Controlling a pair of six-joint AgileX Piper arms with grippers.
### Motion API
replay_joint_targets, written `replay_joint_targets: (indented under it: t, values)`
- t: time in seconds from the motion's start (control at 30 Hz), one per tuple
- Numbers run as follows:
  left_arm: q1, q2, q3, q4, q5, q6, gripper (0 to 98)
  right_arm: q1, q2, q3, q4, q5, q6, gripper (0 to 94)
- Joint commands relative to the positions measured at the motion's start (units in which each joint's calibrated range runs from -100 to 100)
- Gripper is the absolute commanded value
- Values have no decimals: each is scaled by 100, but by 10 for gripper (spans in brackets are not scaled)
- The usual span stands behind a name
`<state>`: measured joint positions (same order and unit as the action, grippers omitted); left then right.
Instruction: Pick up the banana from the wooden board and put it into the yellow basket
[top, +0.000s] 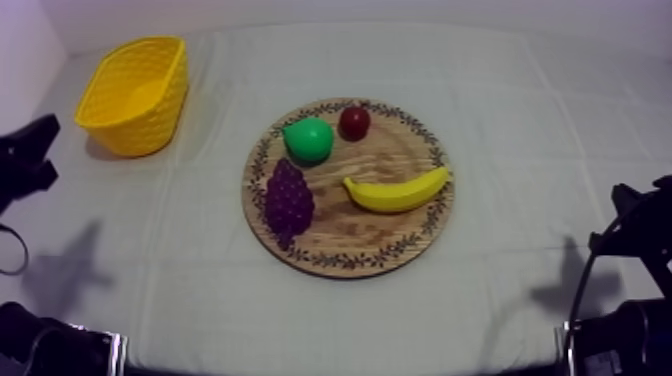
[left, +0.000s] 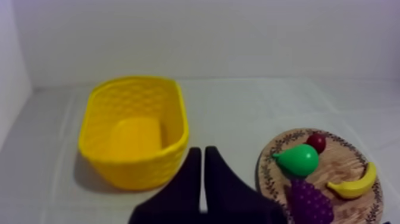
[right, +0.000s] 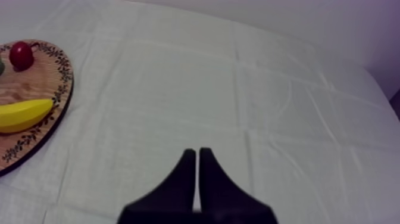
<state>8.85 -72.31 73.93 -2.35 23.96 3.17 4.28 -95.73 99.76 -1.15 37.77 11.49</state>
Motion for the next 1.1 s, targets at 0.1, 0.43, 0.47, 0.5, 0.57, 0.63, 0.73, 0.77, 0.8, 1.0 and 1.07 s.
replay_joint_targets:
  t: [0.1, 0.43, 0.47, 0.5, 0.57, 0.63, 0.73, 0.77, 0.8, 1.0, 1.07]
  values:
    - [671, 1425, -1813, -400, 207, 102, 3, 0, -2, 2, 1, -3, 2, 3]
    - [1757, 3101, -3611, -765, 678, -9, 3, 0, -2, 2, 1, -3, 2, 3]
    - [1849, 3258, -3718, -765, 684, -51, 4, 0, -2, 2, 1, -3, 2, 3]
    - [1940, 3412, -3819, -767, 689, -90, 4, 0, -2, 2, 1, -3, 2, 3]
    - [2103, 3710, -4021, -765, 700, -173, 4, 0, -2, 2, 1, -3, 2, 3]
    - [2256, 4002, -4232, -754, 740, -260, 4, 0, -2, 2, 1, -3, 2, 3]
    - [2478, 4422, -4554, -747, 906, -379, 4, 0, -2, 2, 1, -3, 2, 3]
    - [2543, 4555, -4636, -746, 959, -416, 4, 0, -2, 2, 1, -3, 2, 3]
    - [2601, 4690, -4700, -747, 1003, -450, 5, 0, -2, 2, 1, -3, 2, 3]
    - [2855, 5423, -4823, -771, 1100, -614, 7, 0, -2, 2, 1, -3, 2, 3]
    - [2918, 5623, -4830, -777, 1107, -635, 8, 0, -2, 2, 1, -3, 2, 3]
